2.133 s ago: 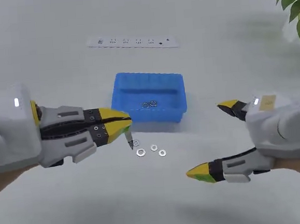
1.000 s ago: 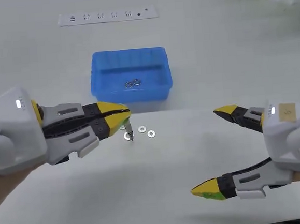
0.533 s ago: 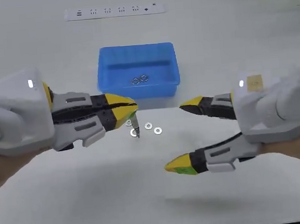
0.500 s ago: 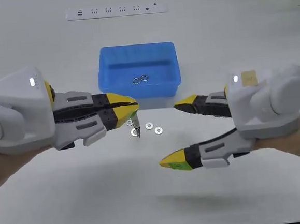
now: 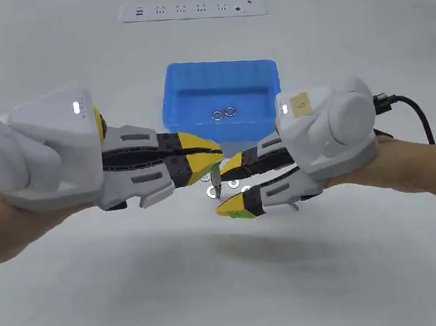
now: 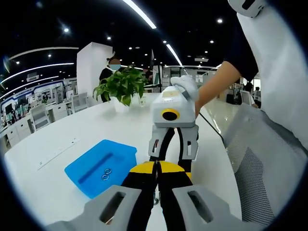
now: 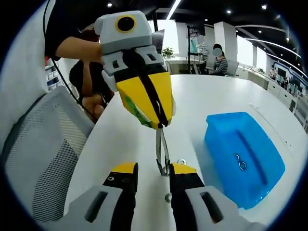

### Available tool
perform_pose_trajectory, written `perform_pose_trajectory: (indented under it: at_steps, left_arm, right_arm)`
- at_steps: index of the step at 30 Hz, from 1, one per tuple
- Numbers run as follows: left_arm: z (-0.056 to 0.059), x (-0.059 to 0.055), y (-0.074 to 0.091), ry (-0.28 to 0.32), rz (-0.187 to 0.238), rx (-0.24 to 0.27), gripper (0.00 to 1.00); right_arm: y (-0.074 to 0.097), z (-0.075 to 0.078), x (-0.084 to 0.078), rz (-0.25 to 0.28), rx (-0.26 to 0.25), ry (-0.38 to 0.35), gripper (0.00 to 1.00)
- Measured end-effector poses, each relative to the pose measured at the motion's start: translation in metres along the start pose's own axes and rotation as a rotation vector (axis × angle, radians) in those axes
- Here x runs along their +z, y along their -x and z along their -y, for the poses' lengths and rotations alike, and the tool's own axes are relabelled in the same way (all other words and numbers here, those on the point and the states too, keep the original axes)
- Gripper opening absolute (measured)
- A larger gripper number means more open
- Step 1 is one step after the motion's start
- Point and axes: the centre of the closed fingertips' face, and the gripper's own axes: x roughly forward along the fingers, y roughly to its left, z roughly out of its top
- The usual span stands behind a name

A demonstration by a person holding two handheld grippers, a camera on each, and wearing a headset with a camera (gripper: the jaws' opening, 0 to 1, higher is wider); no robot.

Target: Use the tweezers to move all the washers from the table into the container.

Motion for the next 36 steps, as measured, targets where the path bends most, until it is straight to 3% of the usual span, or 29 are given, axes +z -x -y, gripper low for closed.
perform_pose_trajectory:
  at_steps: [9,25,28,34,36]
  left_arm:
    - [0.0016,-0.0005,-0.0020,-0.015,-0.012,-0.022,0.04]
    - [0.0015,-0.0018,-0.0033,-0.040,-0.037,-0.025,0.05]
    - [0.0013,-0.0015,-0.0038,-0.090,-0.049,-0.012,0.05]
    - [0.0032,-0.0012,-0.0032,-0.070,-0.053,-0.008,0.06]
    - [0.0045,0.0022,-0.0016,-0.038,-0.040,-0.006,0.09]
  right_arm:
    - [-0.0028,0.0068,0.0054,-0.003,0.035,0.040,0.12]
    - [-0.0026,0.0067,0.0040,-0.041,0.038,0.114,0.09]
    - [-0.0023,0.0073,0.0041,-0.041,0.030,0.112,0.09]
    - [-0.0036,0.0043,0.0054,-0.034,0.027,0.105,0.09]
    - [-0.0040,0.0039,0.0067,-0.026,0.019,0.092,0.09]
